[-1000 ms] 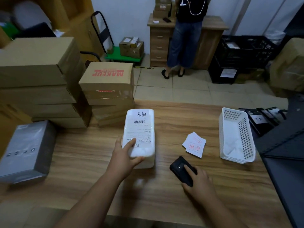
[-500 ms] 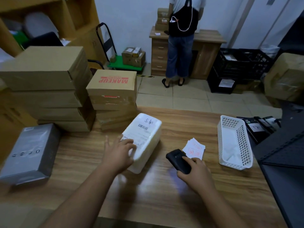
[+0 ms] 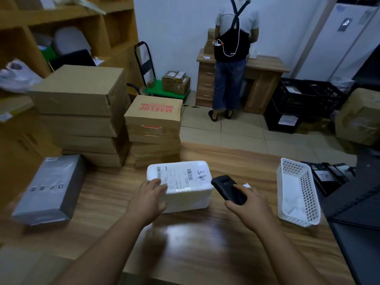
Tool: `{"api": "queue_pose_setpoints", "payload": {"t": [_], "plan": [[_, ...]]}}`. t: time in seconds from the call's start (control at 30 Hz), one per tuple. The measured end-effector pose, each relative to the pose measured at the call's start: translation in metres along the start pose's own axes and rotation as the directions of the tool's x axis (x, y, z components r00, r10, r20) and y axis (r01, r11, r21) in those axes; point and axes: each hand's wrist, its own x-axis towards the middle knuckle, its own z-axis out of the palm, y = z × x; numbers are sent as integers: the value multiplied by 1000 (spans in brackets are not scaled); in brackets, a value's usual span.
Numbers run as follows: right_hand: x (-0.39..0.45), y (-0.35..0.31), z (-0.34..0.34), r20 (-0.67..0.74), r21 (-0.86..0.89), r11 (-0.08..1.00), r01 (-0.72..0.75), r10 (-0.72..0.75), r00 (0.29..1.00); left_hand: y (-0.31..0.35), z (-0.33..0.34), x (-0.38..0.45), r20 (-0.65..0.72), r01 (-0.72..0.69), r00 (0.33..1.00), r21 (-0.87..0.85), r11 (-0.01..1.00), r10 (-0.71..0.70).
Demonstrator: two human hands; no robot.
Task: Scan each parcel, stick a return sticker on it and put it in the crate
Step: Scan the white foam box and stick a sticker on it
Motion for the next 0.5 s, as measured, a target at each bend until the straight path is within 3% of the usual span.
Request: {"api": "queue_pose_setpoints", "payload": {"t": [0.13,0.23,0.37,0.43,0.5], "plan": [[-4,-7,-4,10,24,1000,16,-17,1000,-1,0,0,-23,-11,1000,-36,999,10],[-7,-11,-8,18,9,1000,22,-22,1000,-12,-5,6,-2,110,994,30,993,-110],[-7,-10,-10,18,6,1000,18,-18,1000,9,-2,8,-223,237,945,-46,970,-241],[-6,-11,-11,27,9,1000,20,-20,999,33,-3,6,-107,301,944,-110,947,-313],[-6,-14,-12,38,9,1000,26,-26,999,45,2,9,60,351,936,-67,934,-347]]}}
